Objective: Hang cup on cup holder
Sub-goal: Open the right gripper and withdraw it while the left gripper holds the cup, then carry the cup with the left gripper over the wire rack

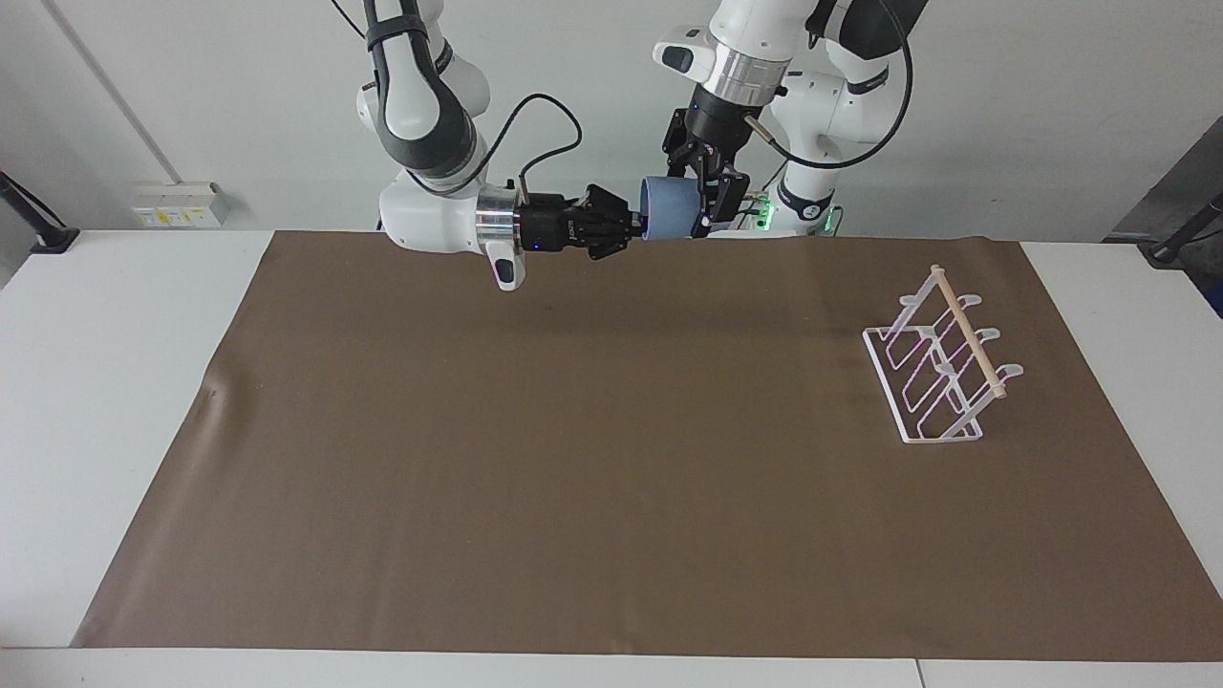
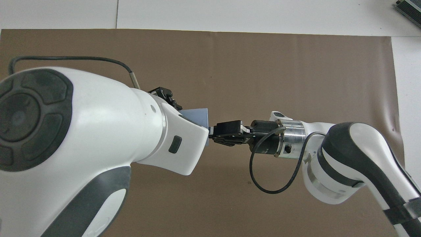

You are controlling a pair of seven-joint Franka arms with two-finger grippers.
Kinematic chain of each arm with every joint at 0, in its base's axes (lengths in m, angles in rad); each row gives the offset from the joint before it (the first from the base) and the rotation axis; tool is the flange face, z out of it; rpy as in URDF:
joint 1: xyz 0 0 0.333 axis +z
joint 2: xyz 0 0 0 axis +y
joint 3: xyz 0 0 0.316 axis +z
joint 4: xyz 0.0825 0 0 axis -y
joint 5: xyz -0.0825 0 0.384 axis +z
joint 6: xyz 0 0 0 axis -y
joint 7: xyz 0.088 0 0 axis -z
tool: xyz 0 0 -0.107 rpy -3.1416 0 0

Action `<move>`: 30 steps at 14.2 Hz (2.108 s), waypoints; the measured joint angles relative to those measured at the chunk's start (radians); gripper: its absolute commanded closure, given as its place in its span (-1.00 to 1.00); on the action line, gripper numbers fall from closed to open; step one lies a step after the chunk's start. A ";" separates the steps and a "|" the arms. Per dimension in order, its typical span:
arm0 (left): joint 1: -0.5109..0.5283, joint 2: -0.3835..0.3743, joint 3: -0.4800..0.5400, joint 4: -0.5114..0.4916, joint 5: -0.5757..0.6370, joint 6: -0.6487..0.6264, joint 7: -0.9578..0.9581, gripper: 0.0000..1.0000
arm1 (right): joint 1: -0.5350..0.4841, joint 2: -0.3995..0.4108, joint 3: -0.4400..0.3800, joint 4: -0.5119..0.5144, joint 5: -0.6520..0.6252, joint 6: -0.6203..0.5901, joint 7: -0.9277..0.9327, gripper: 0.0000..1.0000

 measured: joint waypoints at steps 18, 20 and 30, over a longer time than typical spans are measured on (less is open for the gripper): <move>0.048 -0.020 0.067 -0.024 0.115 -0.234 -0.007 1.00 | -0.228 -0.038 -0.012 0.056 -1.126 0.098 0.209 -1.00; 0.072 -0.054 0.069 -0.105 0.151 -0.179 -0.007 1.00 | -0.228 -0.032 -0.011 0.060 -1.301 0.159 0.250 -1.00; 0.107 -0.110 0.061 -0.361 0.607 -0.040 0.099 1.00 | -0.238 -0.024 -0.012 0.221 -1.759 0.114 0.524 -1.00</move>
